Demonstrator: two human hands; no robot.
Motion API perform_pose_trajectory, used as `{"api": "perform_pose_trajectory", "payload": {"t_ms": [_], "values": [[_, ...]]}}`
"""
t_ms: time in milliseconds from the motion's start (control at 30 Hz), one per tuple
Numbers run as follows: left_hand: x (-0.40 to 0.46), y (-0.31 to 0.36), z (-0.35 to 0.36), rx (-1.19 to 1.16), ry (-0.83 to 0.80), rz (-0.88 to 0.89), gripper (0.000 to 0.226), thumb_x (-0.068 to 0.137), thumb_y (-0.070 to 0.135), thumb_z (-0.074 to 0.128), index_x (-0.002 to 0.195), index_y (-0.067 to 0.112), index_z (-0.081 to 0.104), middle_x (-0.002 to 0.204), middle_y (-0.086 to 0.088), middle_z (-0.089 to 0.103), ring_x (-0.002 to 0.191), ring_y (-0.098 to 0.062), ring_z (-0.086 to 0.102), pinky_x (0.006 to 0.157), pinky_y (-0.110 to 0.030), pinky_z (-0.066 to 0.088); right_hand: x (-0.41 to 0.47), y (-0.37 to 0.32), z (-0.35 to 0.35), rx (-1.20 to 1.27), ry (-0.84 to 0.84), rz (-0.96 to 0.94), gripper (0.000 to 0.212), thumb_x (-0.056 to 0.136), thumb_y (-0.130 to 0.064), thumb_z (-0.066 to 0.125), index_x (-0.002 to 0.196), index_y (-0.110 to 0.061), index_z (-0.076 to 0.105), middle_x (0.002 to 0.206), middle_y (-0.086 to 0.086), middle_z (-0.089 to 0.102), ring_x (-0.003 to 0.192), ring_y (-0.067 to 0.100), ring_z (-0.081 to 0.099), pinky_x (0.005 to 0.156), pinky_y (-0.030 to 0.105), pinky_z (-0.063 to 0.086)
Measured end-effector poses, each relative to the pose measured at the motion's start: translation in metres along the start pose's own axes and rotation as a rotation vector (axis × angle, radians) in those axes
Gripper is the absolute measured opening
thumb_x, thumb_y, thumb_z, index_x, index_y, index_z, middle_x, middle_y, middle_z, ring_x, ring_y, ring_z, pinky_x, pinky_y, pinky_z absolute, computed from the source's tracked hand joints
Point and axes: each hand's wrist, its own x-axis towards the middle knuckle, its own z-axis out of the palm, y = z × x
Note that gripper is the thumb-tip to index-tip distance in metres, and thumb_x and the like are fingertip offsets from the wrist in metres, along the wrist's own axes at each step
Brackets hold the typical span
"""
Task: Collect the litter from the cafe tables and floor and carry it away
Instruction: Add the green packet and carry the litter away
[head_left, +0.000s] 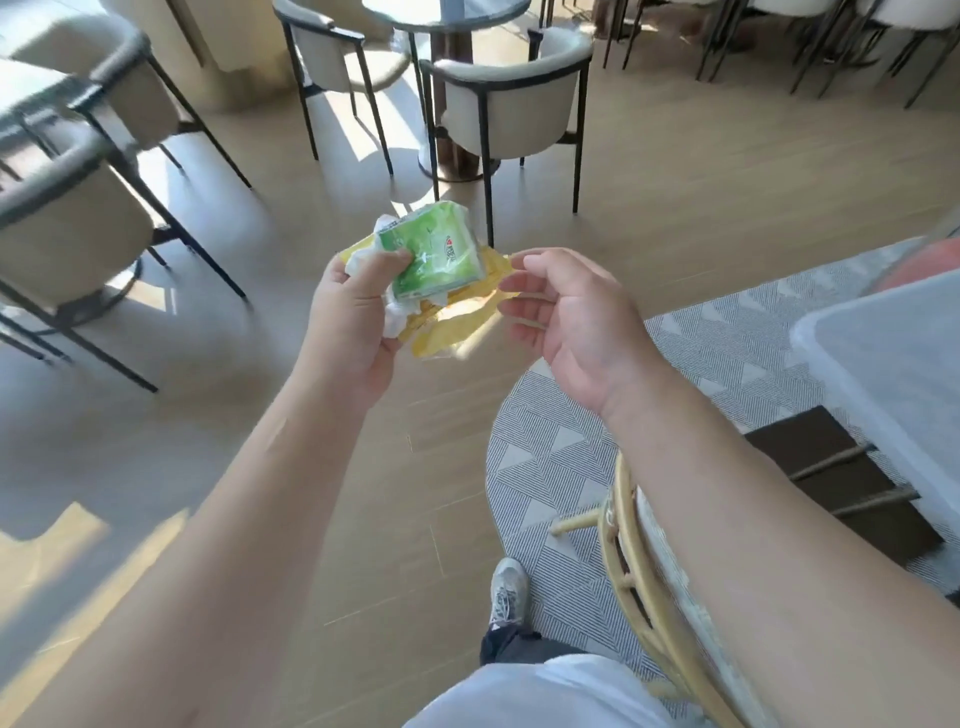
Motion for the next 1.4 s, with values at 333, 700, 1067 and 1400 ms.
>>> {"api": "perform_pose_trajectory", "payload": {"t_ms": [333, 700, 1067, 1400], "values": [[0.133, 0.034, 0.051, -0.003, -0.089, 0.009, 0.051, 0.091, 0.008, 0.061, 0.141, 0.005, 0.049, 0.119, -0.013, 0.07, 0.117, -0.039, 0.067, 0.104, -0.061, 0.048, 0.124, -0.05, 0.002, -0.022, 0.033, -0.05, 0.021, 0.075, -0.026, 0.06, 0.091, -0.015, 0.066, 0.08, 0.003, 0.067, 0.068, 0.017, 0.063, 0.058, 0.027, 0.05], [0.313, 0.064, 0.073, -0.043, -0.266, -0.052, 0.055, 0.078, 0.013, 0.066, 0.131, 0.005, 0.053, 0.115, -0.015, 0.07, 0.096, -0.032, 0.073, 0.078, -0.046, 0.061, 0.274, -0.07, 0.037, -0.002, 0.179, -0.112, 0.01, 0.094, -0.014, 0.053, 0.095, -0.012, 0.063, 0.076, 0.001, 0.067, 0.063, 0.015, 0.062, 0.055, 0.025, 0.049], [0.514, 0.126, 0.089, -0.007, -0.472, -0.158, 0.063, 0.079, 0.017, 0.066, 0.14, 0.005, 0.051, 0.119, -0.02, 0.07, 0.09, -0.033, 0.074, 0.066, -0.047, 0.06, 0.437, -0.098, 0.11, -0.01, 0.333, -0.193, 0.012, 0.091, -0.017, 0.054, 0.091, -0.015, 0.066, 0.08, 0.002, 0.067, 0.066, 0.015, 0.062, 0.056, 0.026, 0.05], [0.606, 0.131, 0.131, -0.049, -0.572, -0.164, 0.026, 0.079, 0.015, 0.067, 0.103, 0.018, 0.058, 0.09, -0.004, 0.078, 0.081, -0.024, 0.076, 0.066, -0.038, 0.06, 0.512, -0.116, 0.104, -0.003, 0.416, -0.234, 0.018, 0.083, -0.021, 0.056, 0.097, -0.013, 0.065, 0.081, 0.002, 0.068, 0.069, 0.016, 0.062, 0.057, 0.026, 0.05]]}}
